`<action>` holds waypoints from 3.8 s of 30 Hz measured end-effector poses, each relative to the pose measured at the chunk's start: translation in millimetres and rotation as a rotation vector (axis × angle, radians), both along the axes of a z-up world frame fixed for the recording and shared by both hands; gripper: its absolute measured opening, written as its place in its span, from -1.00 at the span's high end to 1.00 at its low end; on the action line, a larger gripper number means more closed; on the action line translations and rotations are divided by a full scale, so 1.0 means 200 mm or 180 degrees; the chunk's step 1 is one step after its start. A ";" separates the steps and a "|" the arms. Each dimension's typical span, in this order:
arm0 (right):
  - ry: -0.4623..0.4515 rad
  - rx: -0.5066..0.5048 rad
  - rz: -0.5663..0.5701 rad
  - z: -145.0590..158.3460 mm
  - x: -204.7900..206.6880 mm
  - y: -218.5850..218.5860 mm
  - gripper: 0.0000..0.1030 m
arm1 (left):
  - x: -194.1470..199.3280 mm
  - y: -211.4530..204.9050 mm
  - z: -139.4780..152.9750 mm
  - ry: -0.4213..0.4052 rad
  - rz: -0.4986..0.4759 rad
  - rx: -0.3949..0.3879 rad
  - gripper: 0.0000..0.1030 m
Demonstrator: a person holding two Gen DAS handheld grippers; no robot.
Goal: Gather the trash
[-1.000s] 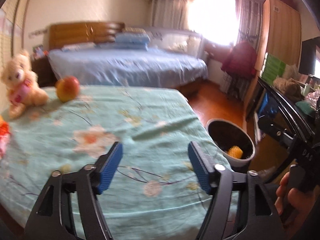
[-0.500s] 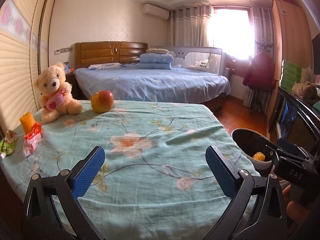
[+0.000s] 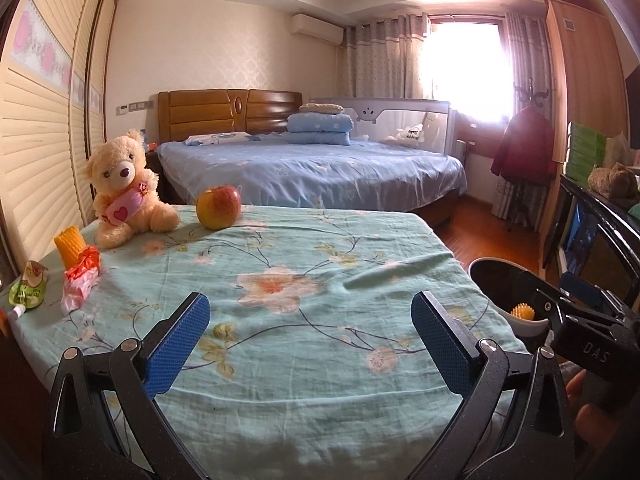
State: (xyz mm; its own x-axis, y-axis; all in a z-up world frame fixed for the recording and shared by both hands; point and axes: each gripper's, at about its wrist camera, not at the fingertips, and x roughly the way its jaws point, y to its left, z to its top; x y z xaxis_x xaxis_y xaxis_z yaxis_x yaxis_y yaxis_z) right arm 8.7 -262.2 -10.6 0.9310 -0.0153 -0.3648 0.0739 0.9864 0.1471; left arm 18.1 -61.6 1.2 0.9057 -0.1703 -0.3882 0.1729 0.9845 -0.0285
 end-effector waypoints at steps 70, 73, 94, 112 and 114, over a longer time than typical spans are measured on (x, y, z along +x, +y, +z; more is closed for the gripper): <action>-0.0020 0.0012 0.0057 0.04 -0.02 0.06 -1.00 | -0.04 0.04 0.02 -0.0011 0.0036 -0.0034 -1.00; -0.0018 0.0013 0.0058 0.04 -0.03 0.06 -1.00 | -0.04 0.04 0.02 -0.0008 0.0031 -0.0032 -1.00; -0.0009 0.0013 0.0058 0.03 -0.03 0.08 -1.00 | -0.02 0.03 0.00 0.0008 0.0020 -0.0020 -1.00; -0.0003 0.0012 0.0065 0.03 -0.03 0.09 -1.00 | -0.02 0.02 -0.01 0.0019 0.0009 -0.0017 -1.00; -0.0002 0.0016 0.0065 0.03 -0.04 0.09 -1.00 | -0.02 0.02 -0.01 0.0020 0.0010 -0.0018 -1.00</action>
